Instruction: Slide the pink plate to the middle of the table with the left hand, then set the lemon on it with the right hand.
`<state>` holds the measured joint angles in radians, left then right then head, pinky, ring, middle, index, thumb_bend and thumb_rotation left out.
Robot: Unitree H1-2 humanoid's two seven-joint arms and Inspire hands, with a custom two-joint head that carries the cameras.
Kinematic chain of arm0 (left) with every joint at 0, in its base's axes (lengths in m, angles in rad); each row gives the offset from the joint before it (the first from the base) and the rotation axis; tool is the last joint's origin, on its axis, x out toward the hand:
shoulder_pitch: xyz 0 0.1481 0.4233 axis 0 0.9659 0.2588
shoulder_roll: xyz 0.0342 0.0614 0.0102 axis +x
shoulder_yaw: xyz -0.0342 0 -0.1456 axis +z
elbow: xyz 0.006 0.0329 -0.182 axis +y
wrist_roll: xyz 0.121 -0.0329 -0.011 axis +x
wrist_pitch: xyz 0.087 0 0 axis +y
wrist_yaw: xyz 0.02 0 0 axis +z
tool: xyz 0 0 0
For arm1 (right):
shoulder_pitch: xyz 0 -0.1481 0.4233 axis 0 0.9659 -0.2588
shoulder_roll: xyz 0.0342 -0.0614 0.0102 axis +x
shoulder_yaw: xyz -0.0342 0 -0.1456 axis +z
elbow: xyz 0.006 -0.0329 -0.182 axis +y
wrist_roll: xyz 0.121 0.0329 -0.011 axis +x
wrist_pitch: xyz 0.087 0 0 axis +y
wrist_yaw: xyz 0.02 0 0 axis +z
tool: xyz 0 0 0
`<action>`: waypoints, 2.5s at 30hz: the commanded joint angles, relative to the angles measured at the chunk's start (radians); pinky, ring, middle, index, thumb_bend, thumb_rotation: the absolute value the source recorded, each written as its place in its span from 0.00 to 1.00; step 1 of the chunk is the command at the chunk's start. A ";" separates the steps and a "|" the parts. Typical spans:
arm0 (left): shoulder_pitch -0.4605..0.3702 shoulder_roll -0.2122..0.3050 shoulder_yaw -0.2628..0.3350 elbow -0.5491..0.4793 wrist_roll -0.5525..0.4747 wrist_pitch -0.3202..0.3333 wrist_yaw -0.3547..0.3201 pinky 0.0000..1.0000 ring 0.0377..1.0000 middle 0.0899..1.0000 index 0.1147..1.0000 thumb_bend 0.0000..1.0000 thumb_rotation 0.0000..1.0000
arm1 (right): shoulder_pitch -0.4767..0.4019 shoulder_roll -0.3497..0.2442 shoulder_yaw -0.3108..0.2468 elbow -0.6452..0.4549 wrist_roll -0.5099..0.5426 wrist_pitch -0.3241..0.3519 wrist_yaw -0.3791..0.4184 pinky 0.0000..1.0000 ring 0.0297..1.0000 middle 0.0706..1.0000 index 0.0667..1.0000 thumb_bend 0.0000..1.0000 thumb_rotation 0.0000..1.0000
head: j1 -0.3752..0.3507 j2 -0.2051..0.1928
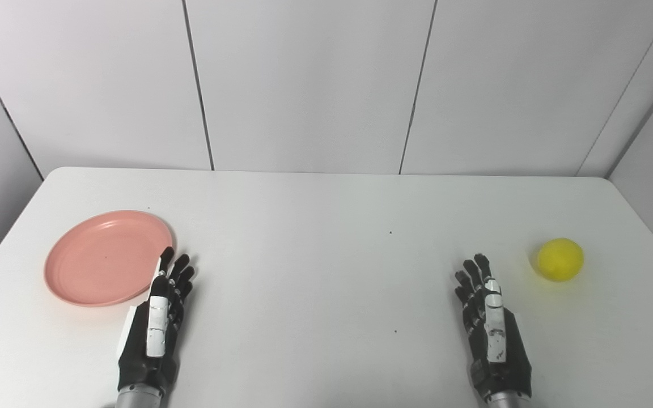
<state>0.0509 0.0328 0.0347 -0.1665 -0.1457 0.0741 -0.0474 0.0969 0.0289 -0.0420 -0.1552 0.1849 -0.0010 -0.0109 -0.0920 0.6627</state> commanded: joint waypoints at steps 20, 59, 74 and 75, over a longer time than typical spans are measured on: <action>-0.001 -0.004 -0.005 -0.007 0.010 0.001 0.002 1.00 0.96 0.96 0.99 0.92 0.96 | 0.013 -0.012 -0.005 0.015 0.016 0.033 0.012 1.00 0.97 0.98 0.99 0.72 0.99 | 0.016 -0.012; -0.009 -0.148 -0.071 0.125 0.113 -0.118 0.074 0.99 0.94 0.94 0.96 0.87 0.91 | 0.002 -0.117 -0.096 0.122 0.179 0.013 0.131 1.00 1.00 1.00 1.00 0.69 0.98 | 0.368 -0.152; -0.009 -0.147 -0.070 0.131 0.123 -0.120 0.073 1.00 0.95 0.95 0.96 0.89 0.92 | 0.004 -0.115 -0.095 0.095 0.198 0.046 0.124 1.00 1.00 1.00 1.00 0.70 0.96 | 0.384 -0.155; -0.009 -0.146 -0.069 0.132 0.122 -0.121 0.073 1.00 0.95 0.95 0.96 0.89 0.92 | 0.003 -0.113 -0.095 0.093 0.195 0.049 0.121 1.00 1.00 1.00 1.00 0.70 0.96 | 0.383 -0.156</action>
<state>0.0264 -0.1114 -0.0311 -0.0745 -0.0332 -0.0235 0.0212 0.0621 -0.0783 -0.1270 -0.0905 0.3801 0.0138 0.1119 0.2930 0.5062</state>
